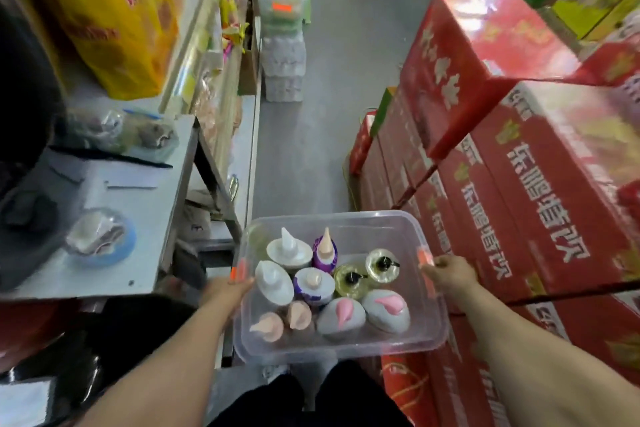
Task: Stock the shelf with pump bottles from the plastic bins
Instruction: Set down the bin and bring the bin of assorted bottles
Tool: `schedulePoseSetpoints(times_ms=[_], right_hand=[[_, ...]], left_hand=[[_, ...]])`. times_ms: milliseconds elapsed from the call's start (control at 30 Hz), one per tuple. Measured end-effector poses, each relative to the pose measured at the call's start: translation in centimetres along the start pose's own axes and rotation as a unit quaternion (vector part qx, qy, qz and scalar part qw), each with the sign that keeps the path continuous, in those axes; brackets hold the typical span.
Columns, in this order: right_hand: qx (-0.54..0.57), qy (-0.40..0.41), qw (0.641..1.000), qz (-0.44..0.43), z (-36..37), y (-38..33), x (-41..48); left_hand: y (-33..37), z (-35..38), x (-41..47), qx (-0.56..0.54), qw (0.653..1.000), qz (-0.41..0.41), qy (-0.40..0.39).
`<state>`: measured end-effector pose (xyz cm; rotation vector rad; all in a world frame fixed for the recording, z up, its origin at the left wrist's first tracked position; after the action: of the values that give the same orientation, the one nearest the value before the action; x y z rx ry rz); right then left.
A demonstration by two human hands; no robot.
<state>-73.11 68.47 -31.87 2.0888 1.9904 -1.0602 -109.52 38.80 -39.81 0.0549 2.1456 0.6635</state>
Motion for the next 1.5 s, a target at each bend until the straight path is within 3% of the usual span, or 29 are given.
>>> schedulePoseSetpoints(times_ms=[267,500,833,1033,1267,1500], right_hand=[[0.024,-0.008,1.0,-0.004,-1.8,-7.2,9.4],[0.01,-0.03,0.999,-0.008,-2.4,-13.4,21.5],[0.07,-0.064,0.995,-0.033,-4.0,-24.8,34.6],[0.044,-0.066,0.996,-0.05,-4.9,-33.9,43.4],[0.001,-0.035,0.999,-0.024,-7.5,-44.4,54.1],[0.051,-0.012,0.999,0.013,-12.4,-52.0,66.4]], left_hand=[[10.0,-0.8,6.7,0.001,1.0,0.011,0.019],[17.3,0.1,13.3,-0.017,0.998,-0.035,0.04],[32.8,-3.3,21.2,0.083,0.991,-0.043,0.098],[41.9,-6.1,28.5,0.031,0.99,-0.059,0.123],[55.8,-7.2,39.4,0.032,0.994,-0.044,0.092],[73.8,-7.0,47.6,0.073,0.994,0.018,0.075]])
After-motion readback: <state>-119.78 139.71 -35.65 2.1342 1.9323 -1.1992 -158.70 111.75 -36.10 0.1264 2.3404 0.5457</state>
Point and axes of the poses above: each hand's wrist, its own x-axis towards the middle knuckle, its own z-axis out of the palm, y = z × x, the point moved 7 cm from there along x, towards the middle knuckle, and after that the axes turned 5 degrees about x, right-handed, at the moved point
